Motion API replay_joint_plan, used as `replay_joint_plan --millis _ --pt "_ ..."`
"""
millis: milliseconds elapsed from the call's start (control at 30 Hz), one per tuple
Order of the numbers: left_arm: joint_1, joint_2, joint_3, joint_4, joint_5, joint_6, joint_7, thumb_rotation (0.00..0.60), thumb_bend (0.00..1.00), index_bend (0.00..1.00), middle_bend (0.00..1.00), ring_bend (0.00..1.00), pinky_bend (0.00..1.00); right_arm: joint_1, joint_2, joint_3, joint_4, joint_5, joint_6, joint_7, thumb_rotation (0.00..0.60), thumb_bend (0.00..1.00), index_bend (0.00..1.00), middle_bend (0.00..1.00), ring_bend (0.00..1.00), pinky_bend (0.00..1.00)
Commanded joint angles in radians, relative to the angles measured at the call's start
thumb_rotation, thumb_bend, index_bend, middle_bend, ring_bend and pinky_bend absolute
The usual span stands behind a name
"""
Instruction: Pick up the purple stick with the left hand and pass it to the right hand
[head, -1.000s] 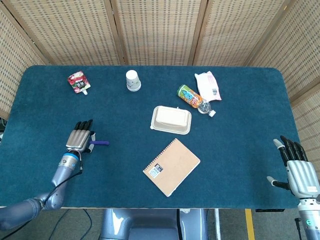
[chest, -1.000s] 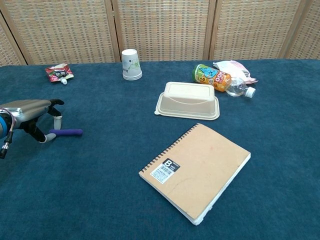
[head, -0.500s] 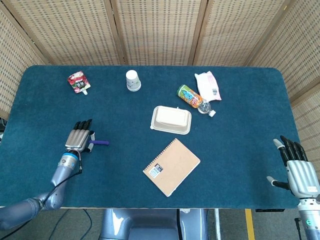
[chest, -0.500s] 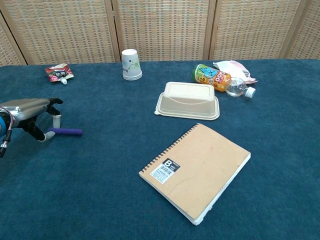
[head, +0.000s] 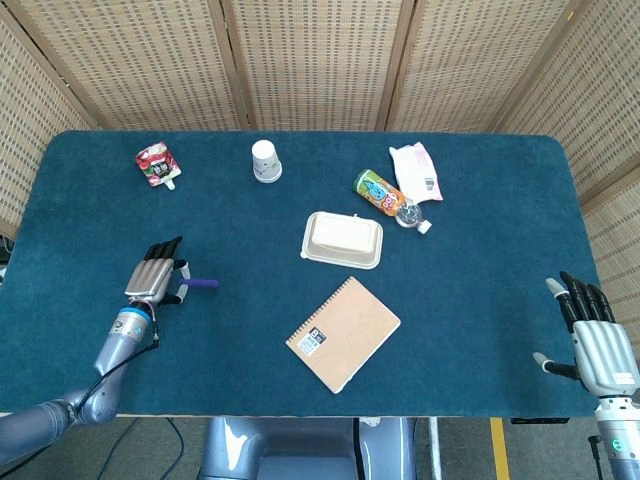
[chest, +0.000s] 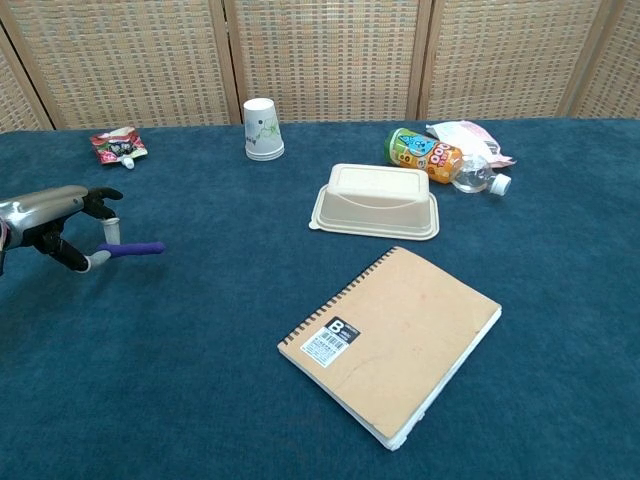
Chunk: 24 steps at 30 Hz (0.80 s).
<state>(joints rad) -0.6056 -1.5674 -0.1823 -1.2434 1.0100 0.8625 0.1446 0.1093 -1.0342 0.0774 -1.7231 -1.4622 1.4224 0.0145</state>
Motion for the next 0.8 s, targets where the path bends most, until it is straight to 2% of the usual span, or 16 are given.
replay_joint_plan --millis 33,167,333,467,600,800 --pt "0.048 0.091 -0.013 -0.111 0.185 -0.028 -0.343 0.600 0.57 0.72 0.00 0.00 0.00 0.002 -0.002 0.000 0.000 0.001 -0.004 0.000 0.600 0.00 0.05 0.00 0.00 0.00" --pt "0.057 0.110 -0.004 -0.123 0.342 0.024 -0.566 0.600 0.57 0.72 0.00 0.00 0.00 0.006 -0.006 0.001 0.003 0.002 -0.010 0.001 0.600 0.00 0.06 0.00 0.00 0.00" --pt "0.025 0.128 -0.015 -0.184 0.427 0.047 -0.726 0.600 0.58 0.71 0.00 0.00 0.00 0.016 -0.004 0.006 0.006 -0.008 -0.017 0.044 0.600 0.00 0.08 0.00 0.00 0.00" --pt "-0.011 0.133 -0.032 -0.238 0.424 0.018 -0.776 0.600 0.58 0.71 0.00 0.00 0.00 0.032 0.000 0.017 0.024 -0.015 -0.026 0.064 0.600 0.00 0.12 0.00 0.00 0.00" --pt "-0.063 0.098 -0.062 -0.276 0.379 -0.030 -0.792 0.600 0.58 0.71 0.00 0.00 0.00 0.063 0.024 0.037 0.024 -0.036 -0.042 0.115 0.600 0.00 0.16 0.00 0.00 0.00" --pt "-0.156 0.007 -0.118 -0.283 0.285 -0.116 -0.809 0.600 0.58 0.71 0.00 0.00 0.00 0.140 0.110 0.072 -0.023 -0.095 -0.101 0.312 0.600 0.00 0.24 0.00 0.00 0.00"
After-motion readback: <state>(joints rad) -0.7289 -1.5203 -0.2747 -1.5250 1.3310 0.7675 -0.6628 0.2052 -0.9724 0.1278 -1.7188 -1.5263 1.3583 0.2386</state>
